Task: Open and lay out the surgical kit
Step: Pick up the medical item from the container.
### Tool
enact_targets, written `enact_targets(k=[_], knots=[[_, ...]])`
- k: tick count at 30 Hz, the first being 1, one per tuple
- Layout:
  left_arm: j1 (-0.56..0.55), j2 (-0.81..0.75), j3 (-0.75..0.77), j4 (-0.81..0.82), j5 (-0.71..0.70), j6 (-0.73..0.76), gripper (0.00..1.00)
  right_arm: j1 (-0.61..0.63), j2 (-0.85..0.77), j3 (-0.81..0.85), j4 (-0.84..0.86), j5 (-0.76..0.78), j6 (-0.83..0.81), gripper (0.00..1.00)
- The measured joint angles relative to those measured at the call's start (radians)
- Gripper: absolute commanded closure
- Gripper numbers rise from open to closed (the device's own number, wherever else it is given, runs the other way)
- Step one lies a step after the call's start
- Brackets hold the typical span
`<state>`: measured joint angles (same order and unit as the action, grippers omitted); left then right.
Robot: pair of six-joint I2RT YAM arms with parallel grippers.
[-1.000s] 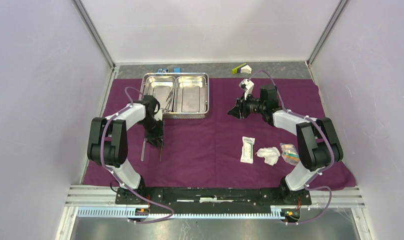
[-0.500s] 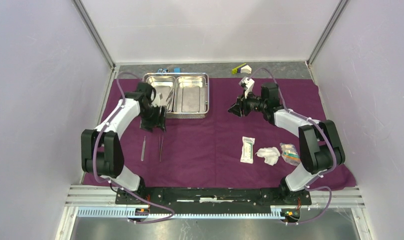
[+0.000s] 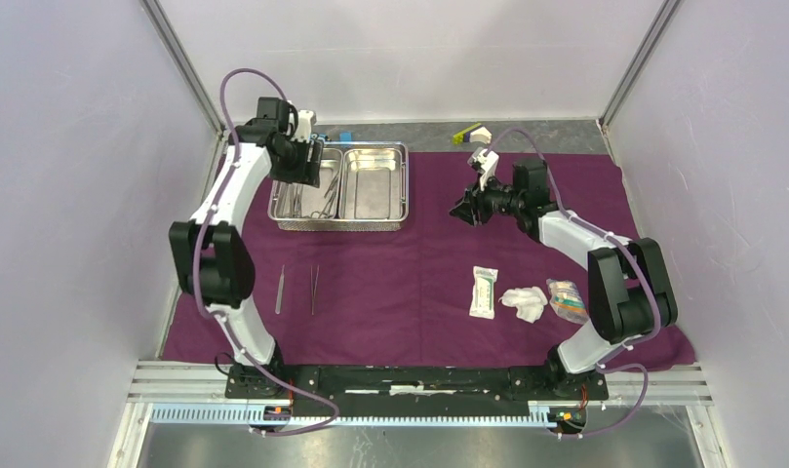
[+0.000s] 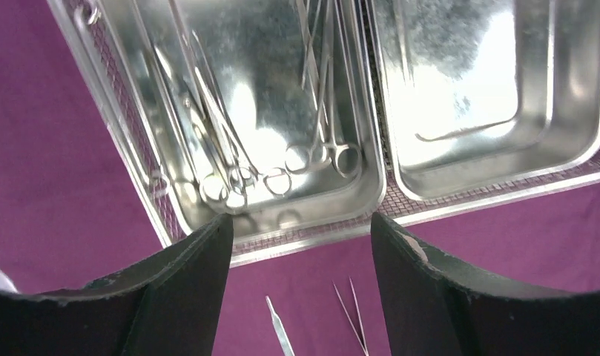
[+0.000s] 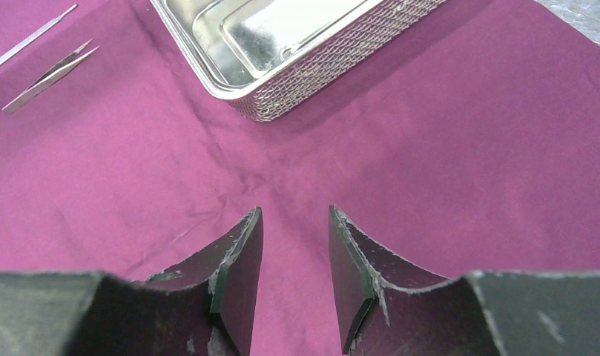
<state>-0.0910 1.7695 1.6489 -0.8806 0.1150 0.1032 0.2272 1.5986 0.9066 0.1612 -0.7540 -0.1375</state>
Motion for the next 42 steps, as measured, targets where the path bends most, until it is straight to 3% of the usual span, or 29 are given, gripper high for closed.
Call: enact_targets(k=[6,15,26,37,39,42], knots=[[0.011,0.214,0.096,0.006,-0.009,0.03,0.29,-0.029,-0.001,0.0,-0.016,0.0,-0.019,0.56],[0.051,0.413,0.223,0.009,-0.055,0.036,0.36,-0.074,0.005,0.001,-0.021,-0.012,-0.025,0.57],[0.064,0.475,0.26,0.035,-0.117,0.036,0.45,-0.085,0.059,0.006,-0.024,-0.043,-0.024,0.58],[0.067,0.518,0.275,0.049,-0.114,0.035,0.62,-0.112,0.06,0.006,-0.024,-0.08,-0.014,0.59],[0.068,0.518,0.275,0.05,-0.112,0.035,0.63,-0.116,0.061,0.006,-0.023,-0.085,-0.012,0.59],[0.069,0.519,0.275,0.05,-0.11,0.035,0.54,-0.121,0.068,0.006,-0.021,-0.094,-0.005,0.59]])
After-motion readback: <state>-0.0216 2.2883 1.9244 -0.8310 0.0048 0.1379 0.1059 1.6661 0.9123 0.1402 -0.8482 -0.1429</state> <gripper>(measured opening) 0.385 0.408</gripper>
